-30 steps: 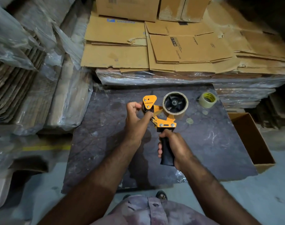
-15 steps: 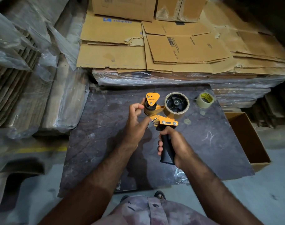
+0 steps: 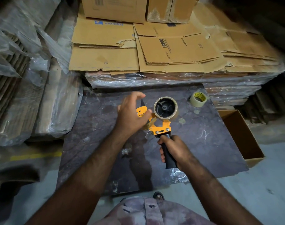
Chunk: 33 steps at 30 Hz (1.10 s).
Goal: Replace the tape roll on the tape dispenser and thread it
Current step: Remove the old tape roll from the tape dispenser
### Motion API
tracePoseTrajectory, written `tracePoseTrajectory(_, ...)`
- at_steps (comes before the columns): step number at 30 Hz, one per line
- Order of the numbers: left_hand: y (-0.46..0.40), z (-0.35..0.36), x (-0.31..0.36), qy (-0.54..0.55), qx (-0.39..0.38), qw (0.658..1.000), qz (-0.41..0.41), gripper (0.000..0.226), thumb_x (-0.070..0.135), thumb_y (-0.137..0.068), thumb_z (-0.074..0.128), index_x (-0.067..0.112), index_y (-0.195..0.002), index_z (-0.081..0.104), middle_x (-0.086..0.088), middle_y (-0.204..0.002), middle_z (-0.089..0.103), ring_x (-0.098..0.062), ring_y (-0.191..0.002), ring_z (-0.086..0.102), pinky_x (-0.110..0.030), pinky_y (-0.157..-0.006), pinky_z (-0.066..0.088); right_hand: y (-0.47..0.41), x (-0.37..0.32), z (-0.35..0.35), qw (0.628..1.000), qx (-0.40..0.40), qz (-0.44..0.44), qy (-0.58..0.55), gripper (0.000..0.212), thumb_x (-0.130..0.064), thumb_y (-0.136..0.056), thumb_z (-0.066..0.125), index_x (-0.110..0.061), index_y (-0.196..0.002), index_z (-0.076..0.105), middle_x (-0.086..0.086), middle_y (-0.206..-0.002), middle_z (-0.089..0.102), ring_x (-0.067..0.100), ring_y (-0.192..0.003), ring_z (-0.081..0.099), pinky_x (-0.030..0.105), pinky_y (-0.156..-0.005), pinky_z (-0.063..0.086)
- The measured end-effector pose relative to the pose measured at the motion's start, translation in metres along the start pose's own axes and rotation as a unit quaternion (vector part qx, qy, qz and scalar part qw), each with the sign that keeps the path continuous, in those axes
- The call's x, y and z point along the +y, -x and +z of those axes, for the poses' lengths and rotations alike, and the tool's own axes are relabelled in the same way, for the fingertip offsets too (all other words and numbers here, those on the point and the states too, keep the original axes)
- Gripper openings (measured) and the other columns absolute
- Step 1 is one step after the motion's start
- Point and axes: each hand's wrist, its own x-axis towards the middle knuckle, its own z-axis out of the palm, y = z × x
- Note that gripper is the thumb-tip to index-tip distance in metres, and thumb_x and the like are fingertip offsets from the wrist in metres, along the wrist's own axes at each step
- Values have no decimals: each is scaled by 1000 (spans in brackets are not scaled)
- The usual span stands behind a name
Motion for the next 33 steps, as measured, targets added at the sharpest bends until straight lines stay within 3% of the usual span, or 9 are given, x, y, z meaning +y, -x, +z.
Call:
tracePoseTrajectory(4, -14, 14, 22, -213, -140, 965, 58, 89, 76, -76, 61, 27, -147, 38, 1, -145, 50, -21, -134, 46, -48, -112, 26, 3, 3, 1, 1000, -17, 0, 9, 13, -18, -85, 57, -6, -83, 60, 15, -56, 57, 27, -46, 52, 35, -50, 46)
tracePoseTrajectory(7, -22, 25, 28, -344, -170, 918, 103, 101, 88, -68, 55, 26, -146, 38, -6, -136, 56, -28, -127, 51, -47, -111, 29, 8, 5, -2, 999, -33, -1, 5, 15, -18, -84, 57, -4, -87, 60, 15, -57, 58, 28, -47, 52, 35, -49, 46)
tracePoseTrajectory(11, -29, 35, 41, -346, -220, 899, 154, 92, 66, -68, 76, 30, -144, 38, -3, -133, 55, -26, -120, 54, -44, -104, 35, 14, 11, -6, 999, -42, 11, -11, 14, -17, -88, 55, -3, -89, 58, 15, -58, 56, 27, -45, 51, 33, -48, 45)
tracePoseTrajectory(15, -35, 38, 39, -299, -321, 869, 229, 89, 39, -75, 82, 36, -150, 35, 0, -147, 46, -26, -127, 53, -43, -96, 47, 20, 22, -15, 998, -48, 29, -11, 13, -15, -90, 54, -3, -92, 57, 14, -58, 57, 27, -44, 51, 32, -47, 47)
tracePoseTrajectory(17, -33, 45, 41, -284, -364, 856, 231, 86, 27, -79, 80, 36, -152, 34, 1, -159, 36, -27, -135, 48, -45, -99, 48, 22, 28, -20, 998, -49, 42, -18, 12, -14, -90, 54, -3, -93, 57, 14, -58, 56, 27, -45, 51, 31, -47, 47)
tracePoseTrajectory(21, -19, 76, 35, -261, -374, 867, 202, 93, 25, -78, 76, 34, -156, 26, -2, -167, 22, -30, -144, 39, -50, -112, 37, 16, 47, -38, 995, -43, 76, -51, 12, -15, -92, 52, -3, -92, 55, 14, -58, 54, 26, -45, 48, 31, -46, 45)
tracePoseTrajectory(24, -6, 97, 19, -226, -347, 902, 124, 87, 32, -83, 70, 27, -157, 25, -8, -167, 22, -31, -148, 32, -49, -119, 27, -2, 62, -58, 991, -28, 108, -76, 9, -13, -88, 52, -5, -84, 54, 14, -57, 51, 25, -44, 46, 29, -44, 43)
tracePoseTrajectory(29, 23, 122, -9, -215, -285, 934, 23, 58, 13, -92, 56, 10, -148, 41, -14, -159, 38, -33, -143, 40, -49, -115, 34, -55, 87, -86, 986, -11, 149, -72, 11, -14, -80, 55, -8, -71, 54, 14, -58, 49, 24, -44, 44, 29, -46, 41)
tracePoseTrajectory(33, 39, 159, -14, -213, -283, 935, -32, 54, 4, -92, 53, 8, -145, 46, -13, -154, 43, -33, -138, 44, -47, -110, 36, -105, 110, -122, 986, -23, 160, -47, 13, -14, -82, 56, -7, -71, 58, 14, -57, 52, 24, -46, 47, 30, -47, 44)
